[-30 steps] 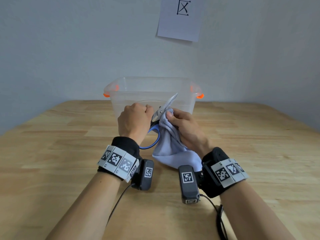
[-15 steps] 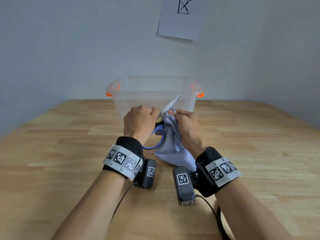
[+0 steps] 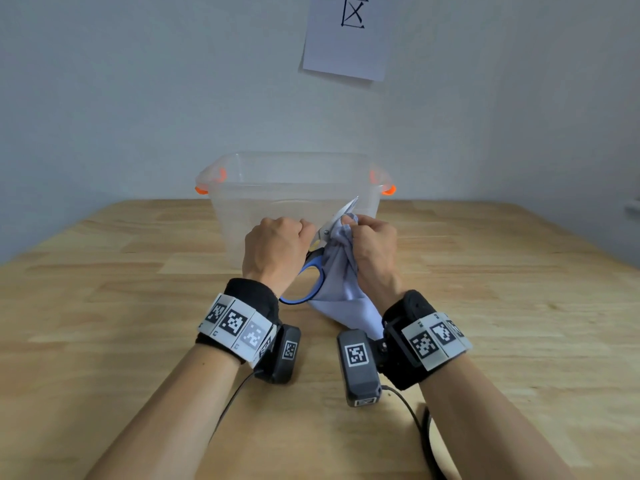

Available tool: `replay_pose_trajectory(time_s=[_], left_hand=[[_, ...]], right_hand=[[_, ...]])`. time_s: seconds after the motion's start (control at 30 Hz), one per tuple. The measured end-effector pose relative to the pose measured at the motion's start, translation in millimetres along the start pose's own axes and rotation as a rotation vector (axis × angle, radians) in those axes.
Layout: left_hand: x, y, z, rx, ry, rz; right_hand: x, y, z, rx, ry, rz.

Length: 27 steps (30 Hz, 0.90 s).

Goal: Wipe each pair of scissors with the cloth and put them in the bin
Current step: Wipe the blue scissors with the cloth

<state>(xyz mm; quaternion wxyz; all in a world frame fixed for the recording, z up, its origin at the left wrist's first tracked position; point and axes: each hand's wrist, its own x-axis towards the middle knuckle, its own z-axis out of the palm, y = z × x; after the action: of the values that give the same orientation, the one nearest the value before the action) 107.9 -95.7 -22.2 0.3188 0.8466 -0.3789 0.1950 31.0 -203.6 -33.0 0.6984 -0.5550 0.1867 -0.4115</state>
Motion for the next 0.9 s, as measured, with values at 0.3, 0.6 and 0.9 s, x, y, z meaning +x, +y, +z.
replay_pose_trajectory(time_s=[0.3,0.6,0.9], left_hand=[[2,8,-7,0.013,-0.03,0.042],[2,5,-4,0.004,-0.051,0.032],[2,3,-7,-0.025,-0.055,-0.045]], right_hand=[[7,-4,-7,0.037,0.063,-0.025],[15,-4,-16,0.11,0.083,-0.045],[23,4,-21,0.077,0.117,-0.064]])
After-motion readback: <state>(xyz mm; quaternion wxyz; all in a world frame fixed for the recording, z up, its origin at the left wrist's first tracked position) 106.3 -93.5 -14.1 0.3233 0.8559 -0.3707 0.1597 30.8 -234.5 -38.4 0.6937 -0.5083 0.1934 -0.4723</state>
